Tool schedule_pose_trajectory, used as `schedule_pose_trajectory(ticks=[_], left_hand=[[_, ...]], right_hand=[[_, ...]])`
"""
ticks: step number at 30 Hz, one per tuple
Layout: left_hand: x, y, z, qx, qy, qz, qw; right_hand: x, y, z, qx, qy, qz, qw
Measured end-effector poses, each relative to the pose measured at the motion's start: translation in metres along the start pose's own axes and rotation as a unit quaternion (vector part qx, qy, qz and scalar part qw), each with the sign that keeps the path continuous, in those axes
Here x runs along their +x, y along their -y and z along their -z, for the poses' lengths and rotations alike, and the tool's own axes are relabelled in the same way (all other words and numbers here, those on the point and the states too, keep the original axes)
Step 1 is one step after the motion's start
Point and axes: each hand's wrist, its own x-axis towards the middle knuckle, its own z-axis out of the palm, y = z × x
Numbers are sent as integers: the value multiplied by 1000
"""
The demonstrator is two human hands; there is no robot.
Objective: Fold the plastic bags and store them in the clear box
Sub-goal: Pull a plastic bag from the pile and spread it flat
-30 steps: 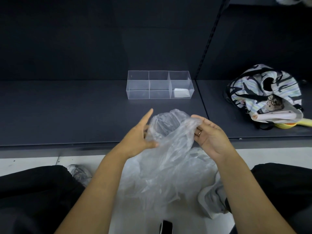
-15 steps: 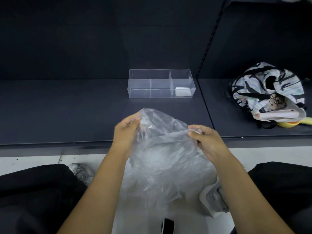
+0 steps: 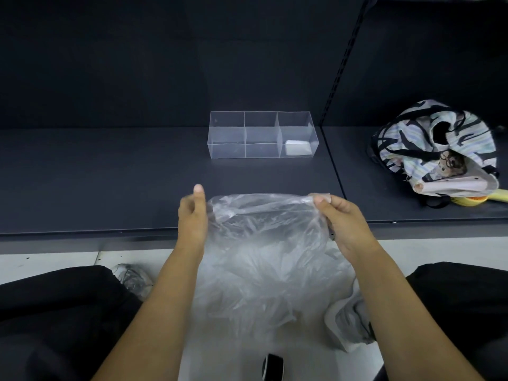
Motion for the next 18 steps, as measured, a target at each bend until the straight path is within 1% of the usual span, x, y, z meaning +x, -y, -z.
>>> schedule_pose_trajectory(ticks=[1, 2, 3, 4, 6, 8, 11, 13, 14, 15, 16, 18], left_hand=[[-3, 0, 1, -11, 51, -58, 997], [-5, -1, 1, -14, 113, -95, 989], [-6, -1, 1, -8, 173, -114, 978], [-6, -3, 1, 2, 229, -120, 966], [-5, -3, -1, 37, 314, -121, 941], [-5, 0, -6, 92, 364, -133, 917], [-10, 2, -12, 172, 407, -158, 883], [-15, 1, -18, 220, 411, -179, 867], [-18, 1, -22, 249, 401, -196, 860], [-21, 3, -27, 272, 385, -209, 857], [-24, 5, -31, 281, 364, -216, 861], [-26, 12, -37, 268, 323, -220, 881]], right_hand=[[0, 0, 0, 16, -3, -9, 1000], [0, 1, 0, 35, -14, -20, 999], [0, 2, 0, 58, -27, -30, 997], [1, 2, 1, 83, -42, -40, 995], [3, 1, 2, 119, -84, -69, 987], [7, 0, 4, 139, -131, -122, 974], [9, -1, 7, 211, -152, -192, 946], [10, -2, 8, 272, -137, -231, 924], [9, -2, 8, 299, -115, -251, 913], [9, -2, 8, 321, -86, -271, 903], [8, -2, 7, 340, -55, -286, 894], [7, -3, 7, 369, -10, -303, 879]])
